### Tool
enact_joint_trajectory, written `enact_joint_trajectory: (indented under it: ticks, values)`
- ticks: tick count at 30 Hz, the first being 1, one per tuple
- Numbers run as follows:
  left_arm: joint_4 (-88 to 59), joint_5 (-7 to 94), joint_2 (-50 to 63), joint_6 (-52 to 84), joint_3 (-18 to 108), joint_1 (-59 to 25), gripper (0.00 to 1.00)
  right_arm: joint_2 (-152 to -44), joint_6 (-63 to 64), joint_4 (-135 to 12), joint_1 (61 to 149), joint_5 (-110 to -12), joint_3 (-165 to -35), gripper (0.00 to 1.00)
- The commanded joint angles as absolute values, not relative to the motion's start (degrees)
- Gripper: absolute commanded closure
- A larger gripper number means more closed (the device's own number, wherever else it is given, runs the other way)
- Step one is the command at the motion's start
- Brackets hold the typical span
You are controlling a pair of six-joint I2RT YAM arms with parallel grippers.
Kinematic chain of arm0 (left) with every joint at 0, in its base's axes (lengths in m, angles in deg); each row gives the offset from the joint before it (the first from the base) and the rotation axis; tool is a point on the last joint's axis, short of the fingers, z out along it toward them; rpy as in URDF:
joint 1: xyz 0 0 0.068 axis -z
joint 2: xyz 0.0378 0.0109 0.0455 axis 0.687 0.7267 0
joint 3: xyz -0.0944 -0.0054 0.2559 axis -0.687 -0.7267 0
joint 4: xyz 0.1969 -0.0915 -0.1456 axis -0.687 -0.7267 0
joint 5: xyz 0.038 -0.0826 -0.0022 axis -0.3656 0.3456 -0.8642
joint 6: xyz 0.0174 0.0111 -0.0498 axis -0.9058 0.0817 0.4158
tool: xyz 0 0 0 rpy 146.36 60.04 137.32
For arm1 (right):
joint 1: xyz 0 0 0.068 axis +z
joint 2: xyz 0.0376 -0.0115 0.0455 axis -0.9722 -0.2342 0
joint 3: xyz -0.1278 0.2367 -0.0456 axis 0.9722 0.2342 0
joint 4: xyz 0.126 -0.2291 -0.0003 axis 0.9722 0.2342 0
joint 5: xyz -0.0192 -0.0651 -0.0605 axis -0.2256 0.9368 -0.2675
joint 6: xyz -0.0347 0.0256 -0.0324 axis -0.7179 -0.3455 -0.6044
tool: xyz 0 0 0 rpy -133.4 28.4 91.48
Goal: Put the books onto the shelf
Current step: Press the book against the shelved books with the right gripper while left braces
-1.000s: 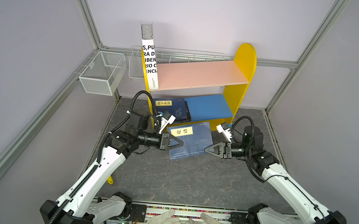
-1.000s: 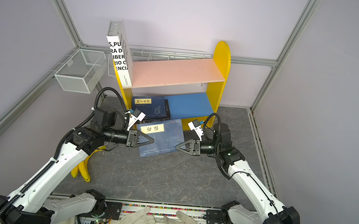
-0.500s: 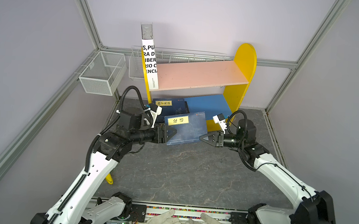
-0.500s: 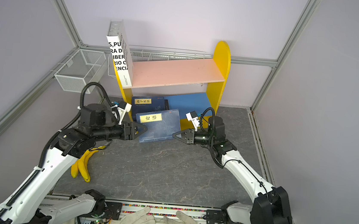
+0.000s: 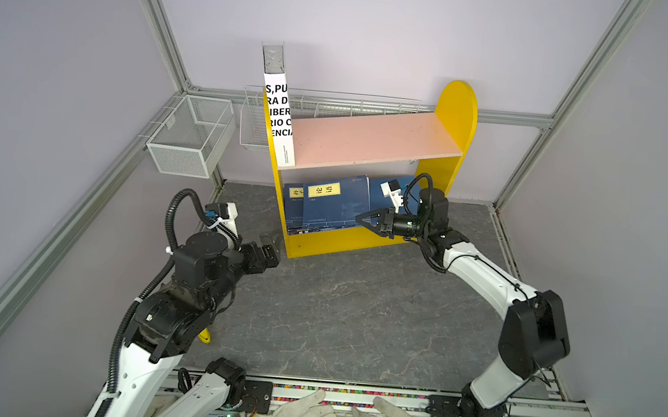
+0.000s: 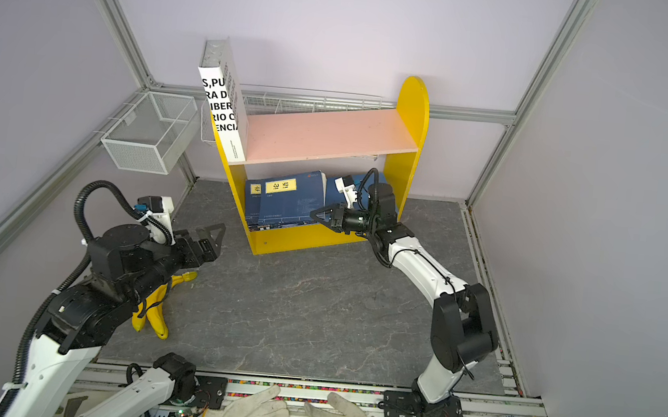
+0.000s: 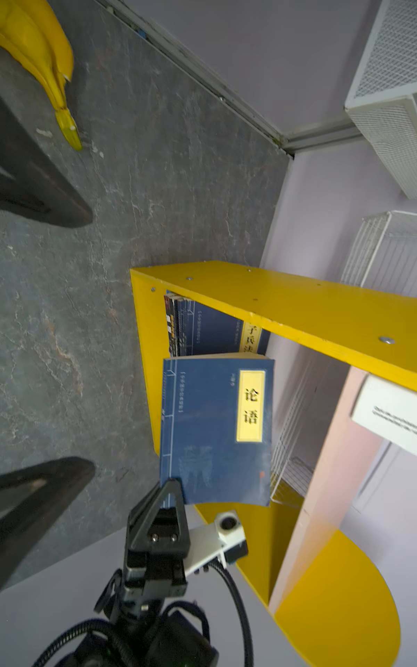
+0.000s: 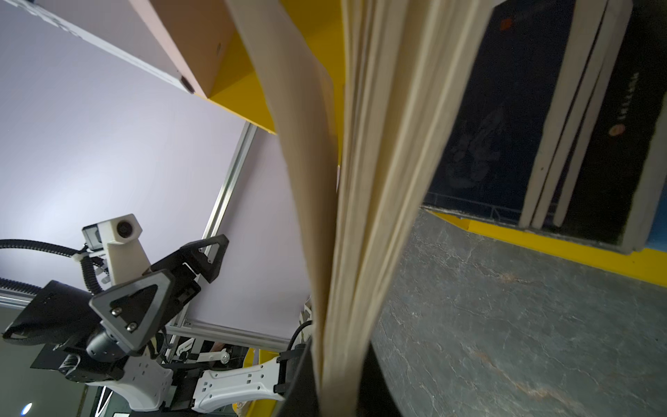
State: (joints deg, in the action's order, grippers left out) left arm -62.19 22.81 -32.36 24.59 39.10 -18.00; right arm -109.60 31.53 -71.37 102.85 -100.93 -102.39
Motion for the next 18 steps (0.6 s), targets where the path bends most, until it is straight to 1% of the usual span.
enact_joint_trajectory:
  ticks: [1, 6, 9, 13, 18]
  values:
    - [-59.35, 17.02, -31.51, 25.18, 35.85, -18.15, 0.00, -113.40, 32.57, -74.78, 103.00, -102.01, -107.52, 0.94]
    - [-53.51, 15.56, -29.42, 25.67, 31.72, -18.49, 0.00, -120.29, 34.81, -78.00, 103.28, -103.32, -113.78, 0.93]
    - [-50.94, 16.07, -27.90, 25.74, 30.70, -19.47, 0.00, -123.21, 32.92, -73.33, 103.58, -102.86, -118.06, 0.93]
    - [-51.02, 18.04, -25.62, 26.29, 31.37, -21.51, 0.00, -125.93, 29.17, -66.05, 104.05, -102.71, -123.17, 0.93]
    - [-50.10, 19.76, -25.11, 25.77, 31.31, -22.93, 0.00, -128.69, 29.08, -65.04, 104.64, -104.33, -125.87, 0.93]
